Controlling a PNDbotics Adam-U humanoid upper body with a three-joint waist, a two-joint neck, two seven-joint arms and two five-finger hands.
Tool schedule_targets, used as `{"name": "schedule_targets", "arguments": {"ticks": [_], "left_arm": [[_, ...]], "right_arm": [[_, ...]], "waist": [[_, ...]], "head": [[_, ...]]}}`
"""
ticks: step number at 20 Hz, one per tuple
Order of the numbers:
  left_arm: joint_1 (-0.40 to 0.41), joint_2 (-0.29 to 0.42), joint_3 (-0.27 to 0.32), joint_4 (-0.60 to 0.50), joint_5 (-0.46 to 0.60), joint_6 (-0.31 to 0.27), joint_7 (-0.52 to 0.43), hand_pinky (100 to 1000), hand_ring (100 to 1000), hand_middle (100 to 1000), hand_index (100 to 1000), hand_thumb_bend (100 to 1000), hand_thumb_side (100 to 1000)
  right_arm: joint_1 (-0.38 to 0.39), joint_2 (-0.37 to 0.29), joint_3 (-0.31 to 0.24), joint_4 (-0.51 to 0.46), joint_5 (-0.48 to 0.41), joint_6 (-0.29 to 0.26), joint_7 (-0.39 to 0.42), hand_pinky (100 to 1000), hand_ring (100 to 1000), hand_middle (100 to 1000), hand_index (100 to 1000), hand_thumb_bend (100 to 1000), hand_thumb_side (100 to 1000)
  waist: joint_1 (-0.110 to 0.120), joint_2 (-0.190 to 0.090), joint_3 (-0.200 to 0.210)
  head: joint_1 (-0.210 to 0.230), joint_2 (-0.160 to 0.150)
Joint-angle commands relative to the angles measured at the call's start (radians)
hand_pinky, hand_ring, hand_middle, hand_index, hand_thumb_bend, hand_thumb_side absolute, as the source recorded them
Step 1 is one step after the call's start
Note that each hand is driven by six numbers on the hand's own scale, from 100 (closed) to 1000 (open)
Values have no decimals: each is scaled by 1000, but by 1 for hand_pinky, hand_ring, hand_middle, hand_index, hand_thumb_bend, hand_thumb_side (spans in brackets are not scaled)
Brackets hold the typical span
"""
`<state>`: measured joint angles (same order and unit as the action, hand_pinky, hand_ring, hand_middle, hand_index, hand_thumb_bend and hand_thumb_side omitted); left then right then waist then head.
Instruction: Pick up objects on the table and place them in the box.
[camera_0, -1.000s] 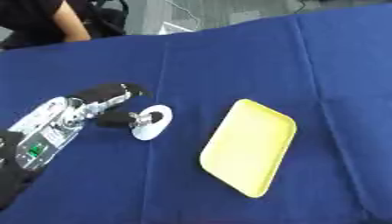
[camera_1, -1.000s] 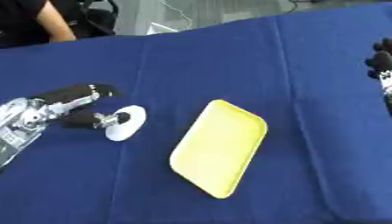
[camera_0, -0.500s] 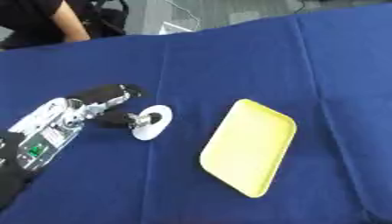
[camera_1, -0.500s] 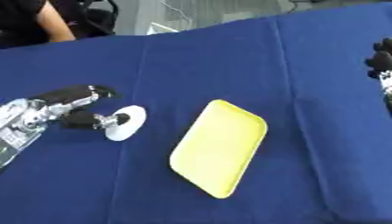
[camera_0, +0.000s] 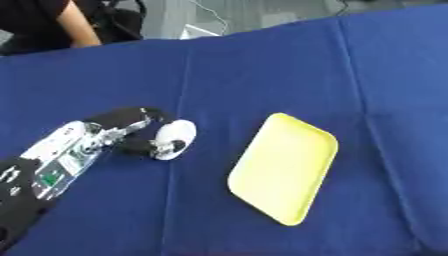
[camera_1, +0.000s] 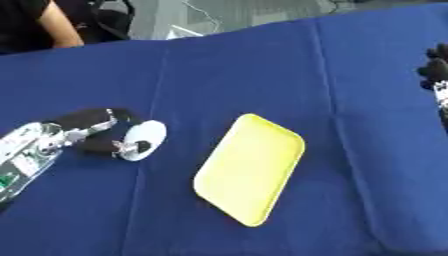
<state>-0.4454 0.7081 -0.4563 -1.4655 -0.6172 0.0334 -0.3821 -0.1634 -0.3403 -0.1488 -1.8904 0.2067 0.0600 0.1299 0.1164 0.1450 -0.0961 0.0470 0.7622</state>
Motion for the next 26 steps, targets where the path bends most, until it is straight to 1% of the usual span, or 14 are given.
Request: {"name": "schedule_targets", "arguments": {"ticks": [1, 3, 9, 15, 16, 17, 18, 19, 20, 21, 22, 26], "left_arm": [[-8, 12, -8, 2, -7, -11, -7, 977, 943, 889, 933, 498, 1000], [-9, 11, -14, 5, -10, -15, -11, 978, 941, 888, 932, 510, 1000], [-10, 6, -23, 20, -24, -25, -17, 974, 933, 882, 930, 503, 1000], [-10, -1, -22, 35, -31, -21, -6, 968, 925, 879, 939, 499, 1000], [-10, -2, -23, 37, -36, -22, -4, 971, 931, 884, 955, 574, 1000], [-9, -3, -22, 39, -45, -24, -1, 969, 929, 882, 951, 517, 1000], [-8, -4, -21, 41, -56, -27, 0, 973, 935, 889, 970, 631, 1000], [-7, -3, -19, 42, -70, -33, -1, 973, 936, 889, 972, 636, 1000], [-8, -1, -16, 40, -87, -41, -3, 979, 941, 890, 981, 695, 1000], [-8, 1, -12, 38, -102, -49, -6, 978, 940, 890, 981, 691, 1000], [-10, 4, -8, 35, -116, -57, -9, 982, 943, 891, 985, 737, 1000], [-15, 12, 1, 30, -144, -78, -27, 984, 944, 890, 986, 740, 1000]], "right_arm": [[-9, -16, -4, -13, 1, -1, 0, 866, 867, 931, 1000, 360, 932], [-9, -16, -4, -13, 1, -1, 0, 866, 867, 931, 1000, 358, 932], [-9, -16, -3, -14, 1, -1, 1, 866, 867, 931, 1000, 360, 932], [-9, -16, -3, -14, 1, -1, 1, 866, 867, 931, 1000, 359, 932], [-10, -16, -3, -14, 1, -1, 1, 866, 867, 931, 1000, 359, 932], [-10, -16, -4, -14, 1, -1, 1, 866, 867, 931, 1000, 358, 932], [-10, -16, -4, -14, 1, -1, 1, 866, 867, 931, 1000, 359, 932], [-10, -16, -4, -14, 1, -1, 0, 866, 867, 931, 1000, 359, 932], [-10, -16, -4, -14, 1, -1, 0, 866, 867, 931, 1000, 359, 932], [-10, -17, -4, -14, 1, -1, 0, 866, 867, 931, 1000, 359, 932], [-9, -17, -4, -14, 1, -1, 0, 866, 867, 931, 1000, 359, 932], [-9, -17, -5, -14, 1, -1, 0, 866, 867, 931, 1000, 360, 932]], "waist": [[-6, -10, 0], [-5, -10, 0], [-5, -10, -1], [-5, -10, -1], [-5, -9, -1], [-5, -9, -2], [-5, -9, -2], [-5, -9, -2], [-5, -9, -1], [-5, -9, -1], [-5, -10, -1], [-5, -11, 0]], "head": [[5, -3], [5, -4], [3, -3], [4, -3], [5, -3], [5, -3], [4, -3], [4, -3], [4, -3], [3, -2], [4, -2], [3, -3]]}}
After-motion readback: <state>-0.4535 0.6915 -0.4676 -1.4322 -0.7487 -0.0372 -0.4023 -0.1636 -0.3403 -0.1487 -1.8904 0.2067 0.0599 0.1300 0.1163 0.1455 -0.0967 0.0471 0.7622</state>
